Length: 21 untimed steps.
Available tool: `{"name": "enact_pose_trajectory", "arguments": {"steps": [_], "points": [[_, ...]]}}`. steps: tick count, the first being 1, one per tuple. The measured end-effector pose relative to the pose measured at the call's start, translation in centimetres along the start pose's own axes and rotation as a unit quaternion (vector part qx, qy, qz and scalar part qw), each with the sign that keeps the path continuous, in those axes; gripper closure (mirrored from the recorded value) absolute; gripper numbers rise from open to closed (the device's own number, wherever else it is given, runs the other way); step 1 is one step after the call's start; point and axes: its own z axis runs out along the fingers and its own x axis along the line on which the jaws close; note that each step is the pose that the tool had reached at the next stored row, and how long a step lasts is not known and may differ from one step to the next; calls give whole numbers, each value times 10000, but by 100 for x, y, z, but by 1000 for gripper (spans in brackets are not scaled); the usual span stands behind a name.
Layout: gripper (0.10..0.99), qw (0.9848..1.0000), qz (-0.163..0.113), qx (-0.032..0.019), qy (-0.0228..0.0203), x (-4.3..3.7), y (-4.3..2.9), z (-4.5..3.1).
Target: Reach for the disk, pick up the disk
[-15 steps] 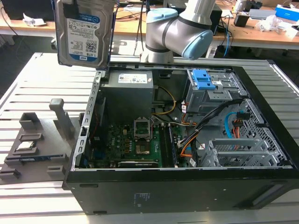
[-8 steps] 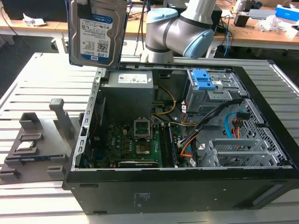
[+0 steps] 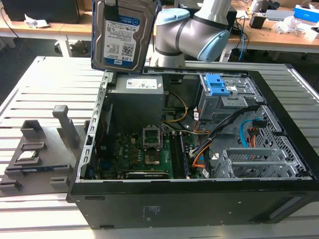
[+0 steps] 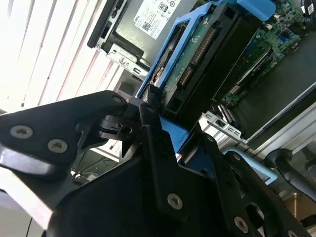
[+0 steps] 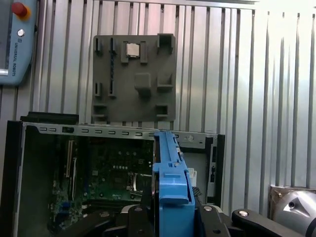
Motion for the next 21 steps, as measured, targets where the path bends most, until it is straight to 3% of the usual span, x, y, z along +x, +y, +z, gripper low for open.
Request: {"name": "enact_pose_trajectory", "arguments": {"steps": [8,12,21], "points": [[718,10000,-1,-6,-1,9,-342,-15],[718,10000,0,-10,-1,20,-634,-29],[718,10000,0,-13,-1,32,-928,-43]]}}
